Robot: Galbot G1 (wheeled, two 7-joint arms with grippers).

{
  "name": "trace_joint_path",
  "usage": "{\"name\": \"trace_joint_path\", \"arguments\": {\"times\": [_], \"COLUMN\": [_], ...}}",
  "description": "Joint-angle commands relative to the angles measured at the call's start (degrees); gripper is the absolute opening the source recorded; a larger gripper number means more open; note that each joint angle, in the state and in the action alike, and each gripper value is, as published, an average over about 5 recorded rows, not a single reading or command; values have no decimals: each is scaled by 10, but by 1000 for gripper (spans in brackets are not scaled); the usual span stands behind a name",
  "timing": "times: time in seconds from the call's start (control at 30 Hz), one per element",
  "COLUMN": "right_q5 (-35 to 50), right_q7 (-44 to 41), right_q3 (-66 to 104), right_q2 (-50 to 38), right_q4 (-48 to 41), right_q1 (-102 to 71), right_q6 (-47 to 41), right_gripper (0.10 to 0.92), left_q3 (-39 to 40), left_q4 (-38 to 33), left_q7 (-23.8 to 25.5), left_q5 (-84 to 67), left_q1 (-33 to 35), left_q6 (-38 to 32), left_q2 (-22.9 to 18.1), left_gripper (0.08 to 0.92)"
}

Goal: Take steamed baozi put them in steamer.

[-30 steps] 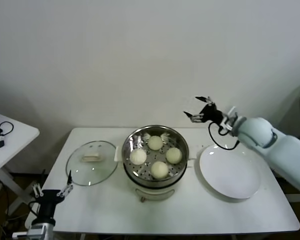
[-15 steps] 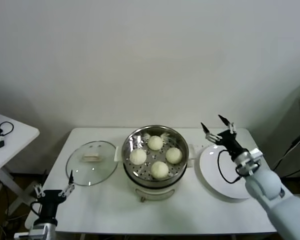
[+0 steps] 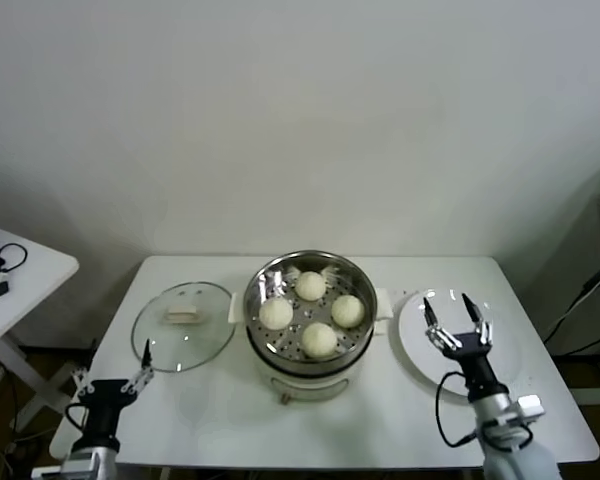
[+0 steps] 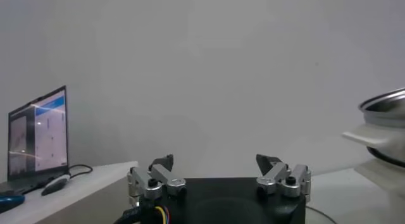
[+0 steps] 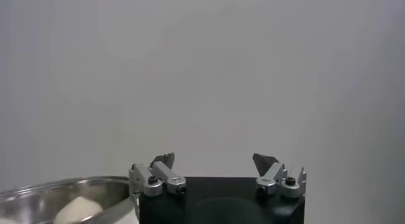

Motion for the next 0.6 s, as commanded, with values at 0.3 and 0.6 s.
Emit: {"name": "trace_joint_path", "arguments": {"times": [0.3, 0.6], "right_q5": [-12, -12], "right_q7": [0, -1], "right_q3": [7, 7], "right_q2": [95, 87], "right_q4": [31, 29], "right_q1": [-123, -124], "right_q6": [67, 64], "right_gripper": [823, 823], "left_q3": [6, 5], "left_q4": [-6, -3], "left_q7": [-1, -1], "left_q5": [5, 6], "left_q1": [0, -1], "left_q6": [0, -1], "left_q2": [-7, -8], "left_gripper": [823, 823]}}
